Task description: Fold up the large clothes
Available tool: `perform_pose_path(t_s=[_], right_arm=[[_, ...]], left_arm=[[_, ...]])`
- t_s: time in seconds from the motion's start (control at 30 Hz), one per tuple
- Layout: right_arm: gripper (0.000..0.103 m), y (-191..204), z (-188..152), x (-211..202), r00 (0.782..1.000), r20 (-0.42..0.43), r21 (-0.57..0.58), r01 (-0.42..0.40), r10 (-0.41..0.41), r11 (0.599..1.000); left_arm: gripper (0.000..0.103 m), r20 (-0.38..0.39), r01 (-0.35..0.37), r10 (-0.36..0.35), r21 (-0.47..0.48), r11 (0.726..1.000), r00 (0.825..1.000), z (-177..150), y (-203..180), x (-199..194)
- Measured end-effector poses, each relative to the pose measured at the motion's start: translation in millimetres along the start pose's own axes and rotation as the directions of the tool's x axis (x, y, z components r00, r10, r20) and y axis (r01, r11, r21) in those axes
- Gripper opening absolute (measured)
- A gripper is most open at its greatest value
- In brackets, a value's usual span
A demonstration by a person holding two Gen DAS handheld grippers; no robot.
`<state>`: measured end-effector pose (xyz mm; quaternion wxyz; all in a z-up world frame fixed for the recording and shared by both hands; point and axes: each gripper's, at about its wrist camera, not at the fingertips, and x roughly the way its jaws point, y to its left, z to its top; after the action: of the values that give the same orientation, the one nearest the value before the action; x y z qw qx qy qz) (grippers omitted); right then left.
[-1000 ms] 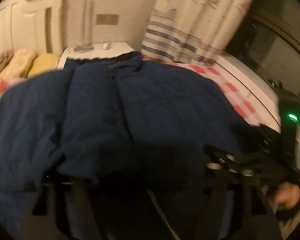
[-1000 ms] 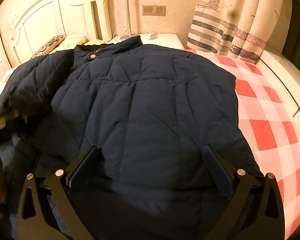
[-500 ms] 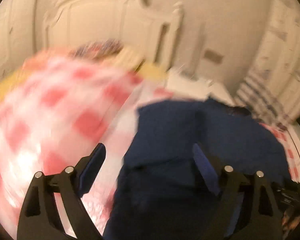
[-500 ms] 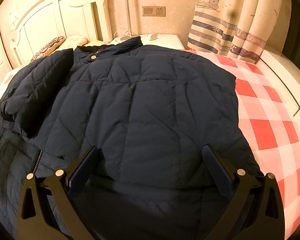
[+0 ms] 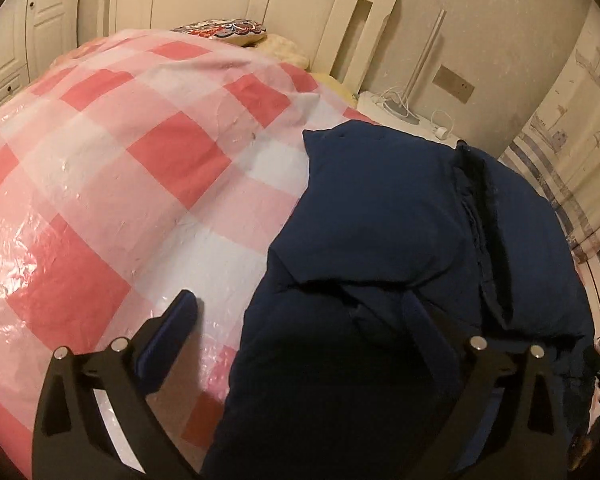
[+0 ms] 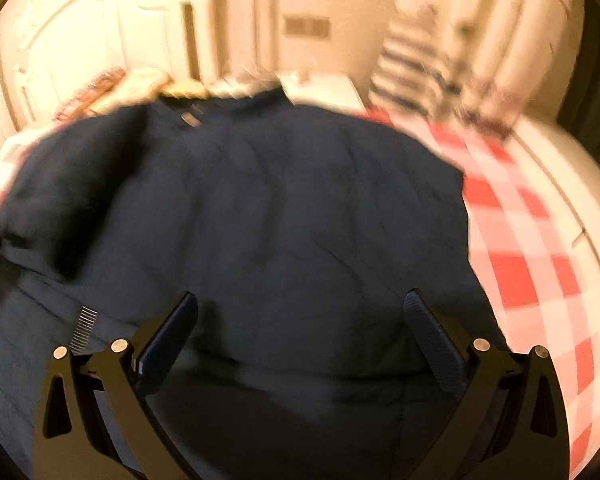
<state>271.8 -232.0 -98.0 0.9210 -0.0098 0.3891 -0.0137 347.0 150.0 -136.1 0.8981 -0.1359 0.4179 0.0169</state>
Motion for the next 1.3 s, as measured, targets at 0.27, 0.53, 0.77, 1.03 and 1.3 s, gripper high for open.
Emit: perform_pose_path(t_s=[0.27, 0.53, 0.77, 1.03, 1.3], right_arm=[[0.098, 149.6, 21.6, 3.2, 0.995, 0.079, -0.452, -0.017, 0.059, 0.892], [0.061, 154.9, 46.0, 32.5, 0.985, 0.023, -0.336, -0.153, 0.171, 0.929], [0.030, 22.8, 62.6, -7.5, 0.928, 0.200, 0.179, -0.350, 0.314, 0.920], [0.039, -74.2, 7.3, 48.4, 0.925, 0.036, 0.531, -0.339, 0.378, 0.777], [0.085, -68.0, 6.2, 40.5, 0.895, 0.132, 0.500, -0.431, 0.426, 0.751]], left_arm=[[0.101, 0.004, 0.006, -0.006, -0.004, 1.000, 1.000, 1.8, -2.3, -7.7], [0.101, 0.005, 0.008, -0.008, -0.003, 1.000, 1.000, 0.9, -3.5, -10.1], [0.101, 0.007, 0.014, -0.014, -0.004, 1.000, 1.000, 1.1, -3.7, -9.9], [0.101, 0.006, 0.017, -0.017, 0.001, 1.000, 1.000, 3.3, -5.1, -6.7], [0.101, 0.009, 0.020, -0.020, -0.002, 1.000, 1.000, 4.5, -3.7, -4.7]])
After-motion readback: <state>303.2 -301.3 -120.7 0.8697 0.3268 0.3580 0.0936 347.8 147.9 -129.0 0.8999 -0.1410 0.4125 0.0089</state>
